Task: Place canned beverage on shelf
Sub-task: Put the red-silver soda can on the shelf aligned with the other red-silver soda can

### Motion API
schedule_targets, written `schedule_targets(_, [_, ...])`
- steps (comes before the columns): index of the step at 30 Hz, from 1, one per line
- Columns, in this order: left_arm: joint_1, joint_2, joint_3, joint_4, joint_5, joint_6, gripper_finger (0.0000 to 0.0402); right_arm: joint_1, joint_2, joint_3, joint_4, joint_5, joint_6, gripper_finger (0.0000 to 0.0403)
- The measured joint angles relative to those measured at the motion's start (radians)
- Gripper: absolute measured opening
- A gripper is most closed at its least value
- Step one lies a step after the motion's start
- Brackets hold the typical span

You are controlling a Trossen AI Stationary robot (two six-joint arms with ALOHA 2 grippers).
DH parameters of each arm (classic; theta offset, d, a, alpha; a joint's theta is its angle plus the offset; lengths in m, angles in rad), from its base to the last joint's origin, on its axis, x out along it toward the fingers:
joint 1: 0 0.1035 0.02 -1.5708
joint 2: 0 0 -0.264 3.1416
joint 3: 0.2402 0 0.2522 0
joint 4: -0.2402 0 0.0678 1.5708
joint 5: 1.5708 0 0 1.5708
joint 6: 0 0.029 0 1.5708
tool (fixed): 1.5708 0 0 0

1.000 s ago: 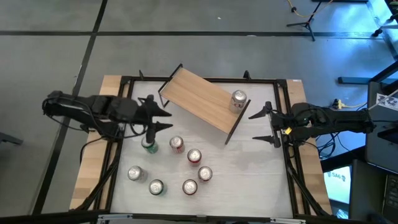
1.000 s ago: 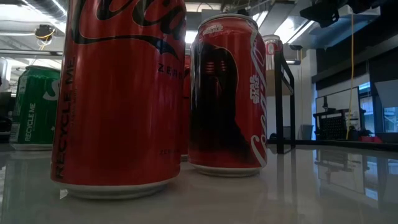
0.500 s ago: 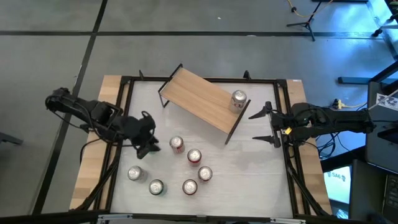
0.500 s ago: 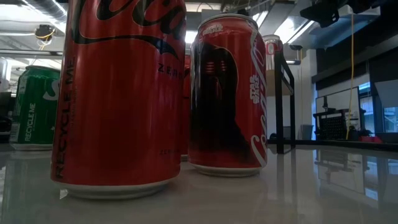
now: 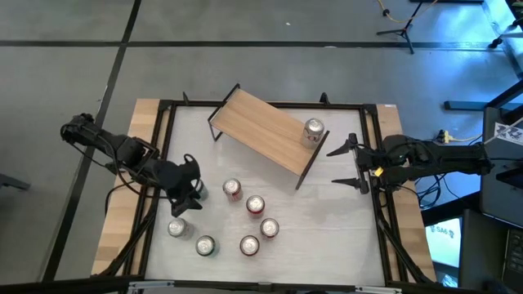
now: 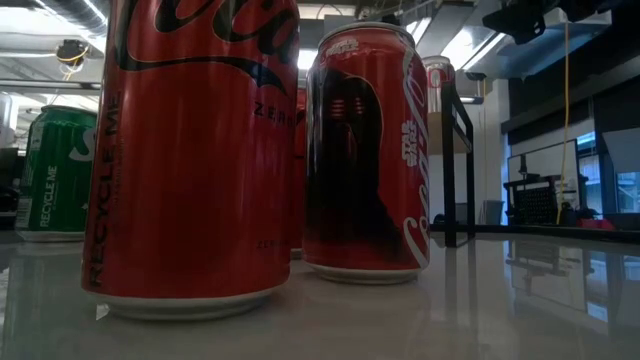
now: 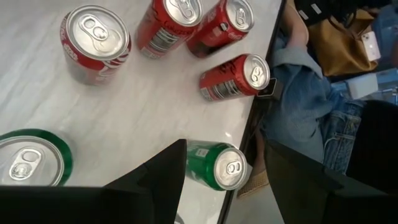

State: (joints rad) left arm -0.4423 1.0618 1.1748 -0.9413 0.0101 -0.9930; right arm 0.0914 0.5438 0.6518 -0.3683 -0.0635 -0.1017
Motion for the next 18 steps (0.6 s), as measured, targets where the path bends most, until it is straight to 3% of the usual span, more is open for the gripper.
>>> schedule_targets(10, [0.001, 0.000, 0.000, 0.007, -0.096, 0.001, 0.0206, 0.000, 0.000, 0.000, 0.000, 0.000, 0.000, 0.0392])
schedule_targets(18, [-0.007, 0.000, 0.000, 0.050, -0.069, 0.094, 0.0206, 0.000, 0.000, 0.000, 0.000, 0.000, 0.000, 0.0392])
